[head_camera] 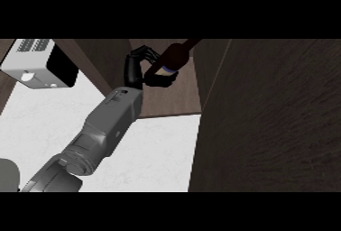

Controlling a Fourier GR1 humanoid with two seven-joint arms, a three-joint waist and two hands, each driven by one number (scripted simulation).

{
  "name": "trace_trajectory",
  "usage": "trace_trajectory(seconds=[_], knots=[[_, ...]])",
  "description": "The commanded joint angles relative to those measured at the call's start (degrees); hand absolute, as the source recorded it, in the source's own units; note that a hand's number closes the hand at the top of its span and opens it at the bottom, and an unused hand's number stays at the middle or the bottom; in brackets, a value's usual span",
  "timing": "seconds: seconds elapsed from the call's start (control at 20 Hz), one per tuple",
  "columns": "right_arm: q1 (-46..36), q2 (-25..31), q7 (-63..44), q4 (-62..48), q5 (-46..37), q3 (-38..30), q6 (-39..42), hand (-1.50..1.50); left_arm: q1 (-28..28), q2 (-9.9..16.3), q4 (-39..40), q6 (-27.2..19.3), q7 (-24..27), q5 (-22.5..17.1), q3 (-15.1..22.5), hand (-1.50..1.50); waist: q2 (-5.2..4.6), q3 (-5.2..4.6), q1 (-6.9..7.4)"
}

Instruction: Pick up the wine, place it into the cabinet and close the cabinet

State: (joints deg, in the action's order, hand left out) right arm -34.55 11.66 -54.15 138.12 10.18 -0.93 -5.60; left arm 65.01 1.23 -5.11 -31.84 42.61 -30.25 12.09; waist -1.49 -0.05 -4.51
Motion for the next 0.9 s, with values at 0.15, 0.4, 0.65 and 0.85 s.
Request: trace_trajectory(seconds=[0.15,0.4,0.65,0.85], knots=[[-0.47,0.1,-0.94,2.67,0.42,0.43,-0.27,-1.5,0.61,0.22,3.59,-1.14,-2.36,0.89,-0.13,1.5,-0.27,-0.06,-0.68],[-0.11,0.36,1.17,0.46,2.74,-0.69,1.64,-1.5,0.36,1.3,4.17,-0.51,-3.84,0.55,-0.78,1.5,-0.76,-0.03,-0.86],[-1.87,-0.69,-0.2,1.39,1.97,0.45,0.06,-1.5,-1.32,-0.41,0.99,4.61,-2.17,-4.11,-5.7,1.5,-0.79,-0.15,-1.3],[-1.91,-1.27,-0.03,-0.14,1.53,0.76,-0.21,-1.5,-3.14,-1.2,0.66,7.97,-2.47,-5.51,-7.04,1.5,-0.78,-0.14,-1.69]])
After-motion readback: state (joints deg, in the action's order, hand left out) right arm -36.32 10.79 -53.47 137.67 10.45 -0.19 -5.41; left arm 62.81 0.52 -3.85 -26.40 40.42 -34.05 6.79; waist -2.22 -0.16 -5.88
